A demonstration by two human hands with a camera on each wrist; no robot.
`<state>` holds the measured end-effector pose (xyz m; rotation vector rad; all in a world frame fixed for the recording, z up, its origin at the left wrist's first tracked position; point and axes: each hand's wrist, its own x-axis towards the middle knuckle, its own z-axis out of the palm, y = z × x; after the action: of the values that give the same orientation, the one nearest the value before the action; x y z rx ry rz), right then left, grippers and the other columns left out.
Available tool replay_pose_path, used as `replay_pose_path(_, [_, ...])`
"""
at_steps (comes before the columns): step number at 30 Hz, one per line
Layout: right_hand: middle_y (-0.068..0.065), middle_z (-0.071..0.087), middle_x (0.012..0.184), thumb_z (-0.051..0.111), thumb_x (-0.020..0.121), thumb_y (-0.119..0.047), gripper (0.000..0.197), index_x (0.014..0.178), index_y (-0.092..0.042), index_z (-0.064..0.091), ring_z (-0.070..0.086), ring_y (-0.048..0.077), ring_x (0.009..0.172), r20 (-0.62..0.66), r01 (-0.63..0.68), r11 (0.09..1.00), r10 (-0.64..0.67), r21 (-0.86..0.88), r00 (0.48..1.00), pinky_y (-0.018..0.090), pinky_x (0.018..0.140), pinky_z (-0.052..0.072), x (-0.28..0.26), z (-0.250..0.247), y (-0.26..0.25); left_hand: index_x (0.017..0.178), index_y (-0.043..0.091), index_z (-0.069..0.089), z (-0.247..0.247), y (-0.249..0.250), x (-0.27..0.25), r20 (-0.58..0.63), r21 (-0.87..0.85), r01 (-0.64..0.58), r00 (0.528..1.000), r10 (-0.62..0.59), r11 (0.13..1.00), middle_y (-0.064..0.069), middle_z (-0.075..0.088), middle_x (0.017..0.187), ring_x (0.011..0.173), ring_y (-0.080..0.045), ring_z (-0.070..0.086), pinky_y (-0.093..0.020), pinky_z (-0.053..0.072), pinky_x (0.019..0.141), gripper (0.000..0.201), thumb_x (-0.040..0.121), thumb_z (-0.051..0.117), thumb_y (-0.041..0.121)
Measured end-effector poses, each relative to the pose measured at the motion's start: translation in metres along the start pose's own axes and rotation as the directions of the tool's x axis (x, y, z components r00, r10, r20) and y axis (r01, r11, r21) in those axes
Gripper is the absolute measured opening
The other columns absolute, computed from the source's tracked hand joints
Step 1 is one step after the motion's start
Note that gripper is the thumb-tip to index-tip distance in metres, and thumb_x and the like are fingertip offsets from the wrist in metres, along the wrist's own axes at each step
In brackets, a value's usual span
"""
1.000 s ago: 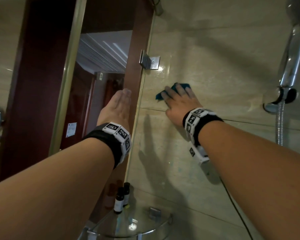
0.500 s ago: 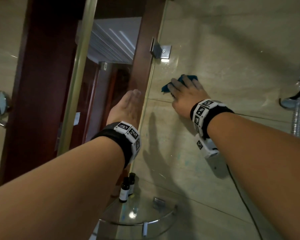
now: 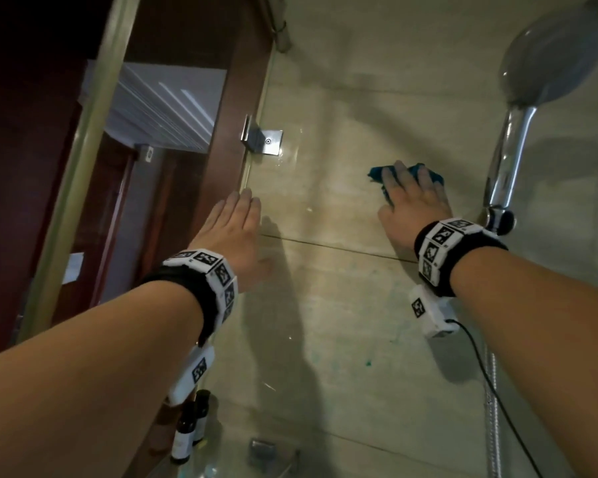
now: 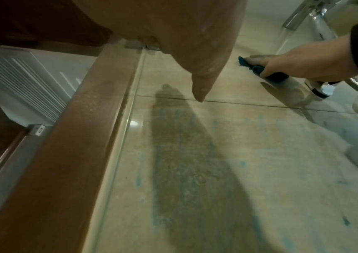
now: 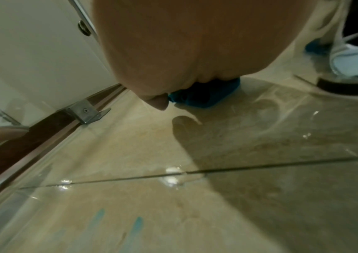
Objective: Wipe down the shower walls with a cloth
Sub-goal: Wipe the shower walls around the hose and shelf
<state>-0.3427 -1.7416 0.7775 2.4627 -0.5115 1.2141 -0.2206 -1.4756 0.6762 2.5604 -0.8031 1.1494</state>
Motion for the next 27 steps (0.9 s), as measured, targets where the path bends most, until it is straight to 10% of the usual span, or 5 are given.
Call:
replay_pose_path(14, [-0.010, -0.009, 0.171, 0.033, 0.098, -0.042, 0.071, 0.163, -0.031, 0.005, -0.015, 0.028, 0.157, -0.014, -0.027, 0.999, 0.028, 0.041, 1.000, 0.050, 0.127, -0.004, 0.099, -0.042, -0.023, 0.164, 0.011, -0.015, 0.014, 0.012, 0.082, -0.058, -0.247, 0.013, 0.998, -0.028, 0.969, -0.006, -0.020, 0.173, 0.160, -0.022, -0.014, -0.039, -0.007, 0.129, 0.122, 0.088, 0.046, 0.085])
replay_pose_path(21, [-0.009, -0.002, 0.171, 0.038, 0.096, -0.042, 0.074, 0.163, -0.030, 0.010, -0.010, 0.028, 0.157, -0.070, 0.155, 0.987, -0.158, -0.044, 0.985, 0.052, 0.126, -0.002, 0.096, -0.019, -0.102, 0.162, 0.012, -0.022, 0.027, 0.007, 0.094, -0.098, -0.238, -0.013, 0.995, -0.011, 0.971, -0.006, -0.027, 0.171, 0.159, -0.022, -0.018, -0.038, -0.009, 0.128, 0.133, 0.080, 0.048, 0.090])
replay_pose_path(27, [-0.004, 0.003, 0.171, 0.030, 0.094, -0.039, 0.068, 0.159, -0.028, 0.018, 0.002, 0.029, 0.156, -0.186, 0.022, 0.998, -0.034, -0.064, 0.982, 0.054, 0.124, 0.007, 0.107, -0.034, -0.038, 0.161, 0.014, -0.024, 0.022, 0.007, 0.094, -0.066, -0.241, -0.015, 0.998, -0.001, 0.970, -0.004, -0.030, 0.169, 0.159, -0.020, -0.020, -0.036, -0.010, 0.128, 0.132, 0.081, 0.048, 0.090])
